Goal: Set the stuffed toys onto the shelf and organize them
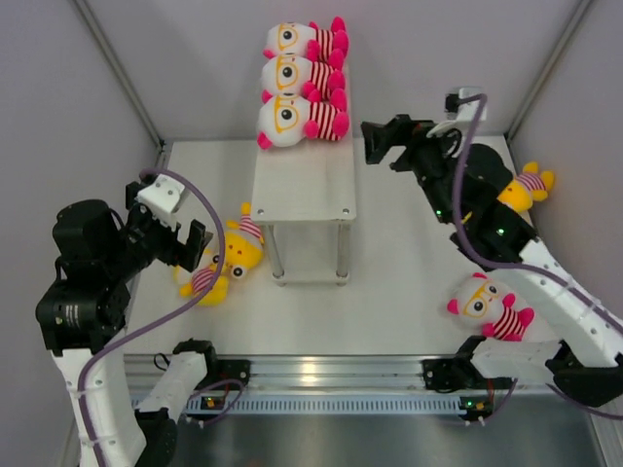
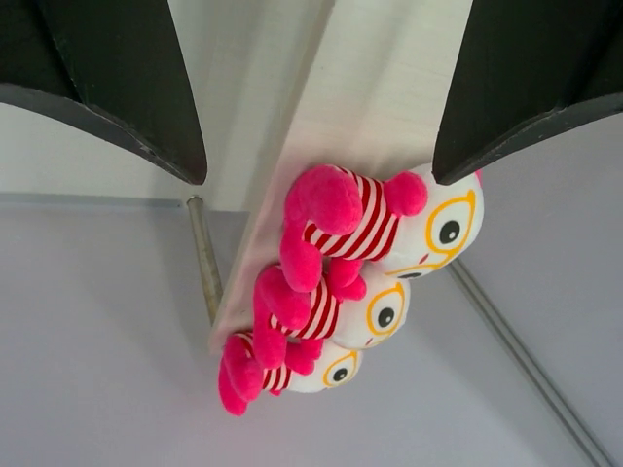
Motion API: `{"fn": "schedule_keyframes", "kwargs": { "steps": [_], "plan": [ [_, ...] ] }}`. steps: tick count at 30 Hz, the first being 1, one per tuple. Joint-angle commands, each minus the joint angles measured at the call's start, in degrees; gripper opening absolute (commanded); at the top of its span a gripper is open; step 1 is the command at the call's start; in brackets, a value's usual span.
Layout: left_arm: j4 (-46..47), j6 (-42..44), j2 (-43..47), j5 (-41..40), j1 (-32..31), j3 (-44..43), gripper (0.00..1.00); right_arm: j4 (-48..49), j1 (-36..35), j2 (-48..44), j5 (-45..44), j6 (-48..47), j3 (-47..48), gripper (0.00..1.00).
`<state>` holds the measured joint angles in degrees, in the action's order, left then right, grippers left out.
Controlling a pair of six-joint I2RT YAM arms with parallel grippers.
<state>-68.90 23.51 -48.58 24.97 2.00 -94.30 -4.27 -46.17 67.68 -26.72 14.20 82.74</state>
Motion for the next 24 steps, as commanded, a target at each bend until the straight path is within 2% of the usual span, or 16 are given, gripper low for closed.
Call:
{"fn": "schedule_keyframes", "kwargs": {
  "steps": [1, 3, 5, 6, 8, 9, 11, 12, 14, 15, 17, 19, 24],
  "plan": [
    [5.5, -2.4, -3.3, 2.0, -0.1, 0.2, 0.90, -19.3, 2.4, -6.0, -2.2, -0.1, 4.0, 0.99],
    [6.4, -3.0, -4.7, 2.7, -0.1, 1.0, 0.90, -30.5, 4.8, -7.4, -4.2, 3.5, 3.7, 0.99],
    [7.9, -3.2, -5.6, 3.6, -0.1, 2.1, 0.90, -40.4, 11.3, -8.0, -2.6, 8.3, 2.5, 1.00],
    [8.5, -3.4, -5.9, 3.7, -0.1, 2.5, 0.90, -42.7, 17.0, -8.1, -1.6, 9.6, 1.6, 0.99],
    [9.3, -3.4, -6.4, 4.9, -0.2, 3.2, 0.90, -46.9, 23.0, -8.0, 0.0, 14.5, -3.2, 0.99],
    [9.4, -3.3, -7.3, 5.3, -0.2, 3.2, 0.90, -50.0, 29.2, -7.7, 0.3, 16.3, -4.9, 0.99],
    [9.5, -3.1, -8.1, 5.5, -0.3, 2.7, 0.90, -52.6, 35.6, -7.4, -1.0, 19.4, -10.5, 0.99],
    [9.7, -3.0, -8.5, 4.8, -0.6, 2.6, 0.90, -54.0, 42.2, -7.6, -1.6, 20.7, -12.3, 1.00],
    [10.0, -3.1, -8.7, 2.9, -1.6, 2.5, 0.91, -52.3, 50.5, -10.1, 0.2, 21.5, -18.9, 0.99],
    [10.0, -3.0, -8.7, 0.5, -1.6, 2.5, 0.91, -51.3, 58.6, -11.2, 1.0, 21.2, -21.0, 0.99],
    [10.0, -2.7, -8.3, -1.8, -5.4, 2.5, 0.91, -51.3, 65.9, -12.9, -0.3, 22.4, -25.2, 0.99],
    [9.9, -2.2, -7.9, -4.9, -8.0, 2.7, 0.91, -52.3, 69.5, -13.4, 0.8, 25.8, -27.6, 0.99],
    [10.0, -0.5, -7.7, -10.0, -12.5, 2.9, 0.91, -54.6, 73.1, -13.6, -0.4, 35.3, -32.9, 0.99]
  ]
}}
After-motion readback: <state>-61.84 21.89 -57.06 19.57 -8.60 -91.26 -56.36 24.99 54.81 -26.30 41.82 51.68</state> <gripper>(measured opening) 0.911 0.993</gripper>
